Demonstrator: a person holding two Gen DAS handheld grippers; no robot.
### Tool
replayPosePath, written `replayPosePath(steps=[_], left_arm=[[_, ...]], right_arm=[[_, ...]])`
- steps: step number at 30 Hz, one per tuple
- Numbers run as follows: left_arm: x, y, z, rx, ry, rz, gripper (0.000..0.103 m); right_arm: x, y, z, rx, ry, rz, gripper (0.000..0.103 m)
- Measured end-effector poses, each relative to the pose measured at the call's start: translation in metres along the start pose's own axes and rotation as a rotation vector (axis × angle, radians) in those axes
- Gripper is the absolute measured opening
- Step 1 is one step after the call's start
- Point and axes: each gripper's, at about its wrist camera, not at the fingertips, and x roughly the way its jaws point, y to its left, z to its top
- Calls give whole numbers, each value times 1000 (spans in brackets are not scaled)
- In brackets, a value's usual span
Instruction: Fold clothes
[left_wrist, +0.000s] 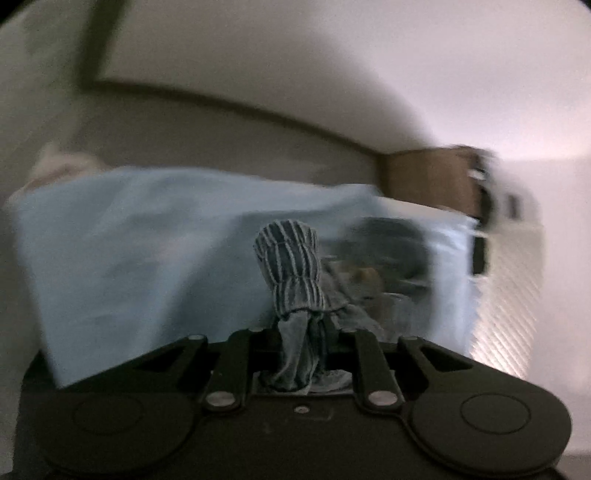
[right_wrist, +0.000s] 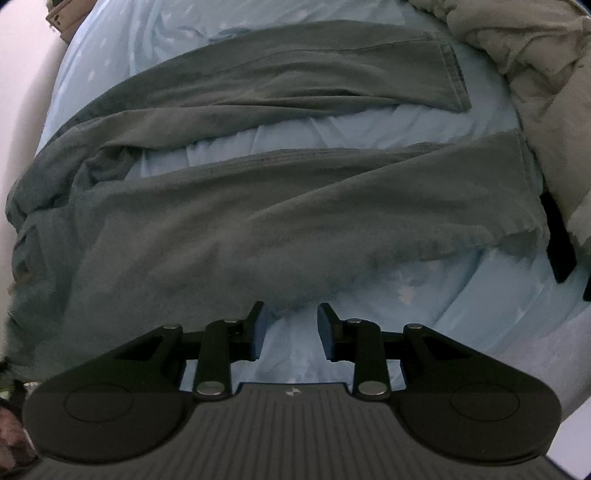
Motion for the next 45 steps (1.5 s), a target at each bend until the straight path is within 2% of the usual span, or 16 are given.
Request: replayPosePath(steps=[4, 9, 13, 14, 16, 21, 27, 34, 42, 45], left_arm=[[8, 7, 5, -9, 11, 25, 16], [-5, -5, 6, -43, 35, 52, 25], [-26, -18, 6, -64, 11, 105, 54], [-31, -22, 5, -67, 6, 117, 57], [-39, -29, 3, -68, 0, 139, 58], [-49, -68, -4, 24, -15, 182, 62], [-51, -117, -21, 99, -43, 209, 62], [-25, -181, -77, 299, -4, 253, 62], [-3, -226, -148, 458, 28, 344, 62], [0, -240, -170, 518, 46, 339, 62]], right_arm=[[-2, -2, 5, -5, -4, -15, 31], [1, -8, 13, 21, -15, -16, 31], [6, -15, 19, 60, -33, -1, 31], [7, -17, 21, 71, -38, 3, 31], [11, -25, 24, 104, -47, 14, 31], [20, -50, 32, 195, -66, 33, 31], [32, -102, 56, 349, -119, 62, 31], [62, -180, 100, 510, -175, 129, 31], [113, -256, 144, 662, -196, 174, 32], [129, -274, 158, 707, -214, 189, 47]])
